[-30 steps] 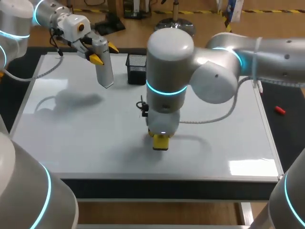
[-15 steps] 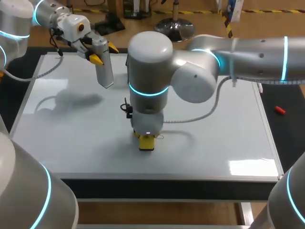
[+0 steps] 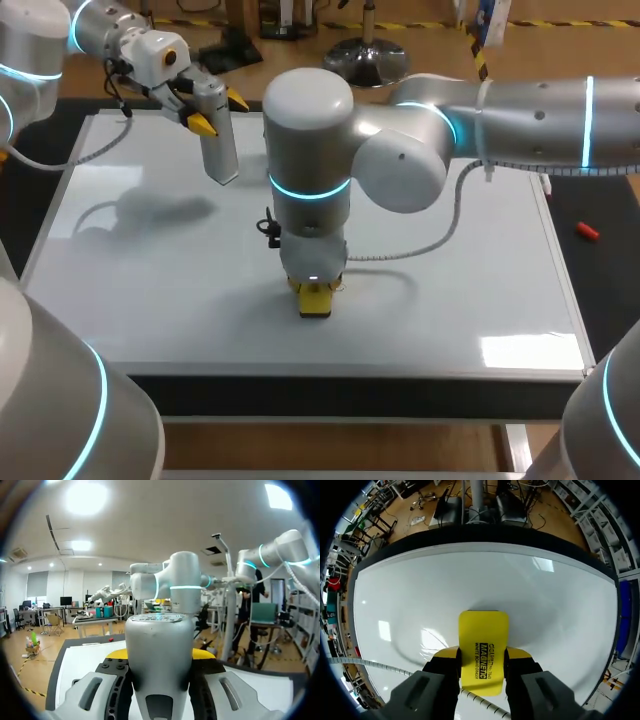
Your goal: Pick up the inspection probe, press it on each red-marked spot on the whiteboard one by one, put down the probe, pick up the eraser, and wipe off all the red marks.
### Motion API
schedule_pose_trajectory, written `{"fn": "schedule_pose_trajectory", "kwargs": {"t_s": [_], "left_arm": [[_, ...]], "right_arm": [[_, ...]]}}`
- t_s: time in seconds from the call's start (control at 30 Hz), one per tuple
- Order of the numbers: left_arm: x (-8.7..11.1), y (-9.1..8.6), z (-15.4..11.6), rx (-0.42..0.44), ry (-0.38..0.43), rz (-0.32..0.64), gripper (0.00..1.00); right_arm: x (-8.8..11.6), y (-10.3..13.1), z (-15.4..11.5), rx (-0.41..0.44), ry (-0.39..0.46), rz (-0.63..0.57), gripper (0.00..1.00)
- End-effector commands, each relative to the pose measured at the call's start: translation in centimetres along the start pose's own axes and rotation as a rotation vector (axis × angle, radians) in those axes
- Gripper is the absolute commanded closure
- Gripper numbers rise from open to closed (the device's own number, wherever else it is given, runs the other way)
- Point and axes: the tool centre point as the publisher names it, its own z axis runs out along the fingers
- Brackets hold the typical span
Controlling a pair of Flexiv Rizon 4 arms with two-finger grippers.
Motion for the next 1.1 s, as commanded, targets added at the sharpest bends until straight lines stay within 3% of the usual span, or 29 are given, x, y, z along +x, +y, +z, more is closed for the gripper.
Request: {"fn": "schedule_pose_trajectory", "kwargs": {"t_s": [0.03, 0.57, 1.1], "left_arm": [[-0.2, 0.0, -0.2, 0.001, 0.007, 0.0, 1.0], [-0.2, 0.0, -0.2, 0.001, 0.007, 0.0, 1.0], [-0.2, 0.0, -0.2, 0.001, 0.007, 0.0, 1.0]], "right_arm": [[1.5, -0.2, 0.3, -0.006, -0.001, 0.014, 1.0], [7.6, -0.2, 1.2, -0.024, 0.048, 0.119, 1.0], [9.0, -0.9, -1.9, 0.001, 0.02, 0.106, 1.0]]}}
